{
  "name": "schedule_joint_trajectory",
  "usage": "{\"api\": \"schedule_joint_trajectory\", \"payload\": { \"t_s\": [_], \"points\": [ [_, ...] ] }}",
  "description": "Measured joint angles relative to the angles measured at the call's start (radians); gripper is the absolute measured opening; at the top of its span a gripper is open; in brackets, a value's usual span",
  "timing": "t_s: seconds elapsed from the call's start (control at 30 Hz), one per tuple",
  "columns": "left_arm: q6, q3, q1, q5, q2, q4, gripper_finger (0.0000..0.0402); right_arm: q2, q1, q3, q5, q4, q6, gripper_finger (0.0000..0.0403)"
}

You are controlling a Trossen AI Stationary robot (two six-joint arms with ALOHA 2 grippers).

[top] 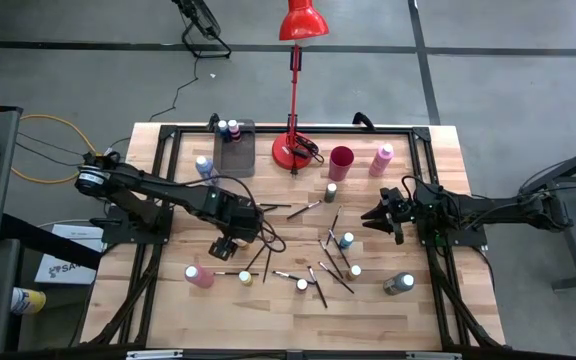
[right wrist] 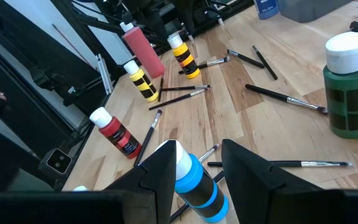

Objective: Pick & Place Paint Supplies
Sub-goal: Put the small yellow black paint bottle into the bin

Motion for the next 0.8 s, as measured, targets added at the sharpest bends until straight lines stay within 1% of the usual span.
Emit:
{"api": "schedule_joint_trajectory", "payload": {
  "t_s": [0.17, 0.27, 0.37, 0.63, 0.73, 0.8],
  "points": [
    [-0.034, 0.0, 0.0, -0.004, 0.014, 0.002, 0.0279, 0.0, 0.0, 0.0, 0.0, 0.0, 0.0, 0.0122],
    [-0.061, 0.0, 0.0, -0.007, 0.013, -0.002, 0.0269, 0.0, 0.0, 0.0, 0.0, 0.0, 0.0, 0.0122],
    [-0.085, 0.0, 0.0, -0.005, 0.013, -0.014, 0.0243, 0.0, 0.0, 0.0, 0.0, 0.0, 0.0, 0.0122],
    [-0.133, 0.0, 0.0, 0.013, 0.013, -0.008, 0.0156, 0.0, 0.0, 0.0, 0.0, 0.0, 0.0, 0.0122],
    [-0.133, 0.0, 0.0, 0.013, 0.013, -0.008, 0.0134, 0.0, 0.0, 0.0, 0.0, 0.0, 0.0, 0.0122],
    [-0.133, 0.0, 0.0, 0.013, 0.013, -0.007, 0.0126, 0.0, 0.0, 0.0, 0.0, 0.0, 0.0, 0.0122]
  ]
}}
